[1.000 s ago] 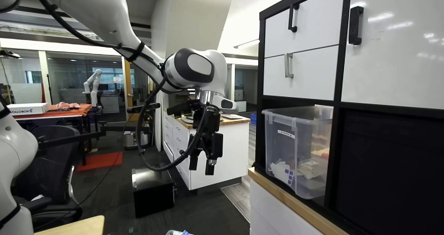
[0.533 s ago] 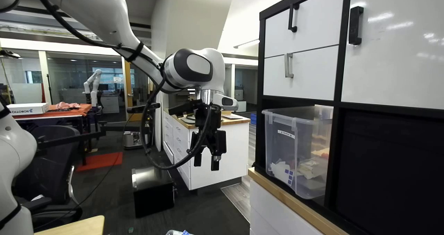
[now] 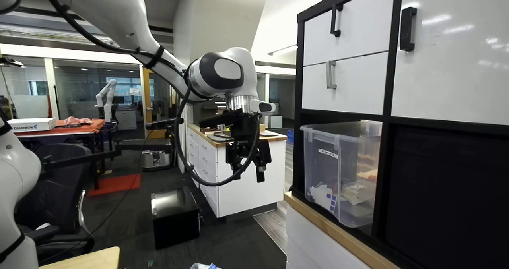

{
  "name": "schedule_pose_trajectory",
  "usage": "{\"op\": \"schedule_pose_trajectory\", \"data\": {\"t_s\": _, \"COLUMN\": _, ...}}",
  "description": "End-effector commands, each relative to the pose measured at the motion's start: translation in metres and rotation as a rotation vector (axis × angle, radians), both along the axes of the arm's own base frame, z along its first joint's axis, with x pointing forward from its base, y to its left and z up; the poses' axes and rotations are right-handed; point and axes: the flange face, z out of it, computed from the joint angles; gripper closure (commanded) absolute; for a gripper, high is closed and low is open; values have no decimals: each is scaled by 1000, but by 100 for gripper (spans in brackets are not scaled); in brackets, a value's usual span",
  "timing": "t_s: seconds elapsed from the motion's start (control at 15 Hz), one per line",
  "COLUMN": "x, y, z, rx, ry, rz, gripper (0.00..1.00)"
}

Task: Slide the clear container out

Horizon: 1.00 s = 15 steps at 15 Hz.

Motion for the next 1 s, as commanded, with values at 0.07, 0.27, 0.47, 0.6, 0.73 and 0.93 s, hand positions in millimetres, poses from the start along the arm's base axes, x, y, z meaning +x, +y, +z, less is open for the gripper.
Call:
{"op": "schedule_pose_trajectory", "data": {"t_s": 0.07, "x": 19, "y": 5, "z": 18, "rx": 24, "ry": -76, "rz": 126, "gripper": 0}}
{"op": "schedule_pose_trajectory", "data": {"t_s": 0.27, "x": 31, "y": 13, "z": 28, "rx": 40, "ry": -133, "rz": 210, "gripper": 0}}
{"op": "schedule_pose_trajectory", "data": {"t_s": 0.47, "x": 47, "y": 23, "z": 37, "rx": 36, "ry": -183, "rz": 278, "gripper": 0}}
{"op": "schedule_pose_trajectory", "data": {"t_s": 0.6, "x": 58, "y": 28, "z": 41, "rx": 33, "ry": -208, "rz": 312, "gripper": 0}}
{"op": "schedule_pose_trajectory", "data": {"t_s": 0.73, "x": 70, "y": 34, "z": 43, "rx": 38, "ry": -222, "rz": 326, "gripper": 0}}
{"op": "schedule_pose_trajectory", "data": {"t_s": 0.93, "x": 65, "y": 36, "z": 41, "rx": 40, "ry": -213, "rz": 305, "gripper": 0}}
